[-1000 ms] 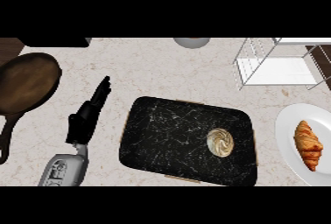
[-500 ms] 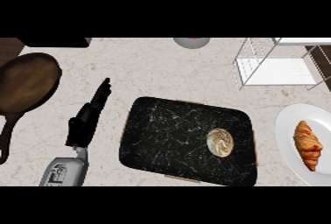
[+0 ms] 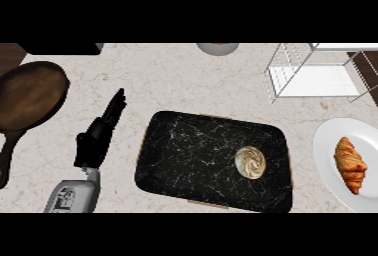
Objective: Pick the bell pepper from the tray and place it in the tiered shelf
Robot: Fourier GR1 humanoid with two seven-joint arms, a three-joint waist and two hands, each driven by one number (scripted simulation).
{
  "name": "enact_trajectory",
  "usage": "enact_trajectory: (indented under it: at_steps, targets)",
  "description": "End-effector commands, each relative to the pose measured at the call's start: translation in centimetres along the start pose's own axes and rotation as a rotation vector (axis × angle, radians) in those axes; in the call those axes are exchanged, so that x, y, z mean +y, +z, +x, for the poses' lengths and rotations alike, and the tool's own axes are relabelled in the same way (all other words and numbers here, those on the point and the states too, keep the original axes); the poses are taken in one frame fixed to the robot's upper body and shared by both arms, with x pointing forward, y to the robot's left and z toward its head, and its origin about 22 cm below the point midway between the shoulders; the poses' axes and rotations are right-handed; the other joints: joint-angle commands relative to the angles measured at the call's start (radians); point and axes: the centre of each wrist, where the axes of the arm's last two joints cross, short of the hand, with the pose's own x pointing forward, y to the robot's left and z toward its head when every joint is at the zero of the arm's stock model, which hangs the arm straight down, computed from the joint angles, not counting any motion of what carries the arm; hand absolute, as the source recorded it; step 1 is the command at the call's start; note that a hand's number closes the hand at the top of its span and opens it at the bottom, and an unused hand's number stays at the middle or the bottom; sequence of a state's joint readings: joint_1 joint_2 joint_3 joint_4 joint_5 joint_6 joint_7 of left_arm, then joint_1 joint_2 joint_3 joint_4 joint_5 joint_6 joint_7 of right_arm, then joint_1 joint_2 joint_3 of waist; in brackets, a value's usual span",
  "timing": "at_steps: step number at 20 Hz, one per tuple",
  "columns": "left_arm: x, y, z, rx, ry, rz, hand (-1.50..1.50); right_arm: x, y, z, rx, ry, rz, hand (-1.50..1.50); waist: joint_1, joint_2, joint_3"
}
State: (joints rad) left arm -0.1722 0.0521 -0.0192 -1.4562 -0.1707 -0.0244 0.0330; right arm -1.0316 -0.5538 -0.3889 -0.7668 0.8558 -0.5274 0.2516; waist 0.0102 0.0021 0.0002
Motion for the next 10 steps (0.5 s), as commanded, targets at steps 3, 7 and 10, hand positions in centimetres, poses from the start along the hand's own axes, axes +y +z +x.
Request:
enact_trajectory:
  at_steps: [3, 7, 10]
  targets:
    - [-0.4, 0.7, -0.5, -0.001, -0.005, 0.016, 0.0, -0.4, 0.0, -0.3, 0.048, -0.162, 0.032, -1.5, -0.003, -0.002, 0.0]
    - [-0.2, 0.1, -0.2, -0.003, -0.016, 0.016, 0.0, -1.6, -0.3, 0.3, 0.011, -0.233, 0.059, -1.5, -0.008, -0.002, 0.0]
    - [1.2, 1.1, -0.3, 0.005, -0.002, -0.005, 0.0, -2.4, -0.3, -0.2, 0.036, -0.249, 0.105, -1.5, -0.009, -0.004, 0.0]
